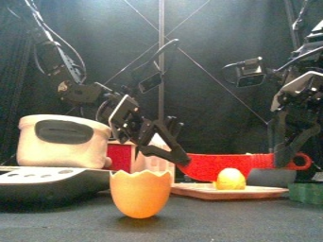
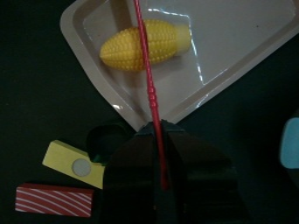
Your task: Cut corn
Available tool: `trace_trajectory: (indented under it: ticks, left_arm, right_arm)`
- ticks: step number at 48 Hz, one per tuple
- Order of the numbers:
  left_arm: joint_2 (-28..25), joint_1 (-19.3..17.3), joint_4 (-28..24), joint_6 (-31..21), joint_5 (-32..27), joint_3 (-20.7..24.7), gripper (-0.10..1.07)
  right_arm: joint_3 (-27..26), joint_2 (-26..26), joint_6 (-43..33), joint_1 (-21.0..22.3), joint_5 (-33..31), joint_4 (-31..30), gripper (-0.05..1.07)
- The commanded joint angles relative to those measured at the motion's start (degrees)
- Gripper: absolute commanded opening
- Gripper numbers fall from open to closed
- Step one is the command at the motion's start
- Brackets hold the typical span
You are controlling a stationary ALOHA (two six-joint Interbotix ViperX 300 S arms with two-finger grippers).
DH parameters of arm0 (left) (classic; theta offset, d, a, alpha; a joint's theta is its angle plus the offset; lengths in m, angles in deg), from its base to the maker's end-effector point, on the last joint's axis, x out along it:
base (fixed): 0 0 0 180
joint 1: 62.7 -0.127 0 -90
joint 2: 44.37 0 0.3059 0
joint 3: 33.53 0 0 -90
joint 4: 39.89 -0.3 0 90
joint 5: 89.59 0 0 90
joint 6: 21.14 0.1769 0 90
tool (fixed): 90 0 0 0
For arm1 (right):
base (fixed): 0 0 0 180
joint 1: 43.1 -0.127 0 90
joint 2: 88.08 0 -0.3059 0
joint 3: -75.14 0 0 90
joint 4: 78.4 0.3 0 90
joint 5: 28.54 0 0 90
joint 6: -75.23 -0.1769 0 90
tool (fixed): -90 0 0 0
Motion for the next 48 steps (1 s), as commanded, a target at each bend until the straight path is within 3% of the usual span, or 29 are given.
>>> trace_trajectory:
  ticks: [1, 48]
  left_arm:
    - [0.3, 0.2, 0.0, 0.0, 0.0, 0.9, 0.38]
    - [0.5, 0.0, -0.2, 0.2, -2.3, 2.6, 0.37]
  right_arm:
    - [-1.0, -0.2, -0.1, 0.6, 0.3, -0.1, 0.41]
    - [-2.2, 1.1, -0.1, 0.9, 0.6, -1.0, 0.41]
